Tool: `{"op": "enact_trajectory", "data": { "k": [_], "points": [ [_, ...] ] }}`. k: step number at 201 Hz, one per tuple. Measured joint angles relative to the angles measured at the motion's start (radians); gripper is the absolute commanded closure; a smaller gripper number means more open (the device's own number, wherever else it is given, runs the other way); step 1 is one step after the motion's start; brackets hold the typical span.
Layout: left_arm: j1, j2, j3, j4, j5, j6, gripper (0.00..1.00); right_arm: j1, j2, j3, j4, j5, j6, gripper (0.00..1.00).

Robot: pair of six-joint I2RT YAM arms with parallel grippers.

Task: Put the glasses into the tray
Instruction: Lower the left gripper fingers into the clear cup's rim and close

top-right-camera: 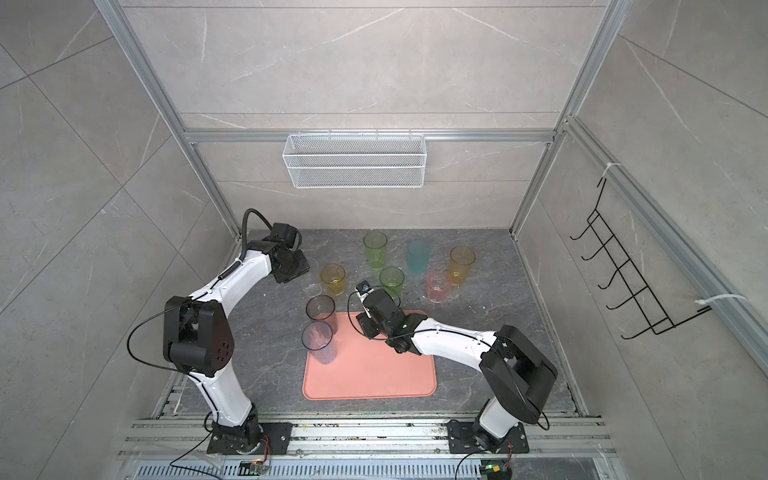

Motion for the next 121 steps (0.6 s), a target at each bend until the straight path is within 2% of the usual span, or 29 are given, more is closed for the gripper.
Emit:
{"op": "enact_trajectory", "data": {
  "k": [121],
  "points": [
    [0.01, 0.009, 0.0, 0.0, 0.013, 0.0, 0.76, 0.005, 0.0, 0.0, 0.0, 0.0, 0.0, 0.4]
  ]
}}
